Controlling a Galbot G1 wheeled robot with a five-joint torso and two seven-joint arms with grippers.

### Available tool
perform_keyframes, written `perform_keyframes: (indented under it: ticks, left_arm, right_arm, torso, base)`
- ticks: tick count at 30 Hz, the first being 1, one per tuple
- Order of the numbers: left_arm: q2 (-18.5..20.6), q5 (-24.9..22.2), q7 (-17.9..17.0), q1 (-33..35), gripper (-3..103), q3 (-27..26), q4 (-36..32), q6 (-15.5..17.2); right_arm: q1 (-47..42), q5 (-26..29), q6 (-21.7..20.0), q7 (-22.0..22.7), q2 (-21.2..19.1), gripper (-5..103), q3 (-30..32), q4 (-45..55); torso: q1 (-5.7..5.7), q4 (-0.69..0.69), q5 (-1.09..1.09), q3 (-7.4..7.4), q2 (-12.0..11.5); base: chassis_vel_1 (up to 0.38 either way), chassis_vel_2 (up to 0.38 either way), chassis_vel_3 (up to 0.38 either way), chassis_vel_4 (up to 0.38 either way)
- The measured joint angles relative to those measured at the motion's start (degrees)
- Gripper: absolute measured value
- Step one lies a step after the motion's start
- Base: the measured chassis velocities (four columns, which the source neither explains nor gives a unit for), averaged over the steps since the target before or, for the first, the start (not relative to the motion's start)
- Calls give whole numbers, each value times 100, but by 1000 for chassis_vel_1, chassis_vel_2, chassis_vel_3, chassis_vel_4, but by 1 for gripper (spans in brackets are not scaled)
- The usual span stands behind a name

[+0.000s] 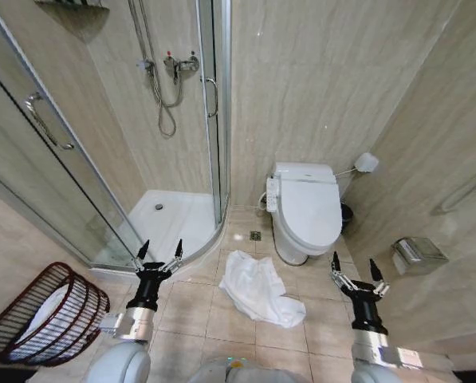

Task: Discard the used towel into the hamper.

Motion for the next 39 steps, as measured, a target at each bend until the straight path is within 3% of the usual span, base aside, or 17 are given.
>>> perform_keyframes:
  ticks: [10,39]
  left_arm:
    - [0,0,0,0,100,0,0,0]
    - [0,0,0,0,100,0,0,0]
  right_arm:
    - [259,-133,42,-21,242,100,-82,-129]
    - [342,-73,176,-129,255,100,-196,-538]
  torso:
    - [-115,0,0,-153,-270]
    - [-426,0,0,-562,-989]
  base:
    - [0,0,0,0]
    - [0,0,0,0]
